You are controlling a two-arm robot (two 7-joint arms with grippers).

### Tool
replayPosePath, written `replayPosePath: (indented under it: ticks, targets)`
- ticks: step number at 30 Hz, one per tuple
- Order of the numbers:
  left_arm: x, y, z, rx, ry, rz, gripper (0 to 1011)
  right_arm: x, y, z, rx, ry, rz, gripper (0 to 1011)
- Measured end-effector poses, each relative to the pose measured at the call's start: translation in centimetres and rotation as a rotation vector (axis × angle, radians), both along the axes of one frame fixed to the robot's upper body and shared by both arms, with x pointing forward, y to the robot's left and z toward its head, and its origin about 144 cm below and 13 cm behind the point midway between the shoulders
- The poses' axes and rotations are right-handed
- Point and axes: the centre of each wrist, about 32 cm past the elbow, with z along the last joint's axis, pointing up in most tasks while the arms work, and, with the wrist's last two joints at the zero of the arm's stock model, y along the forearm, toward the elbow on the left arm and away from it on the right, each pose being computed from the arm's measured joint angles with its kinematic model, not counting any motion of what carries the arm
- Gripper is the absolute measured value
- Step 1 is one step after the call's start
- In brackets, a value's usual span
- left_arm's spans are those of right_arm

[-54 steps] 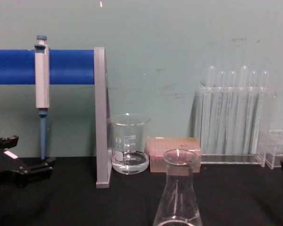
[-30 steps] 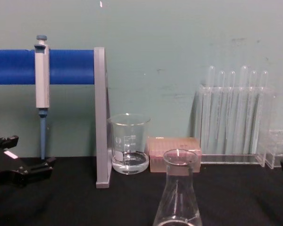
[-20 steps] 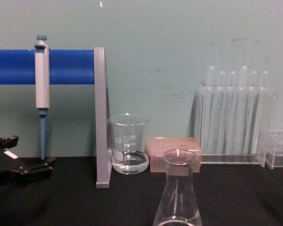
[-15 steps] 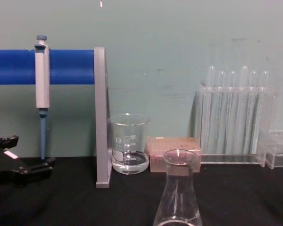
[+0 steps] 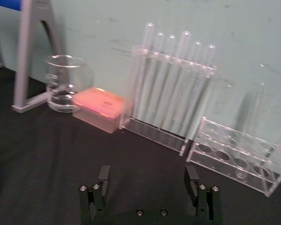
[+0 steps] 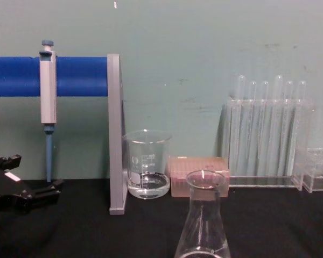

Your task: Grasp the erlenmeyer flask with one hand, shake it three times, then place it back.

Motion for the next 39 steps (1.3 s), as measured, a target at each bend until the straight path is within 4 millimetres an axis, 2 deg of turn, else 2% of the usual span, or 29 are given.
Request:
replayPosePath:
  ticks: [12, 24, 39]
  targets:
    - [0.0, 0.0, 0.0, 0.0, 0.0, 0.0, 1001, -0.6, 0.3, 1.1, 0.019, -0.011, 0.146, 1003]
    - [0.0, 0.0, 0.0, 0.0, 0.0, 0.0, 1001, -0.3, 0.4, 2.2, 0.068, 0.0, 0.321, 1002]
    - [0.0, 0.0, 0.0, 0.0, 0.0, 0.0, 1001, 0.6, 1.8, 1.9, 0.091, 0.033, 0.492, 1003]
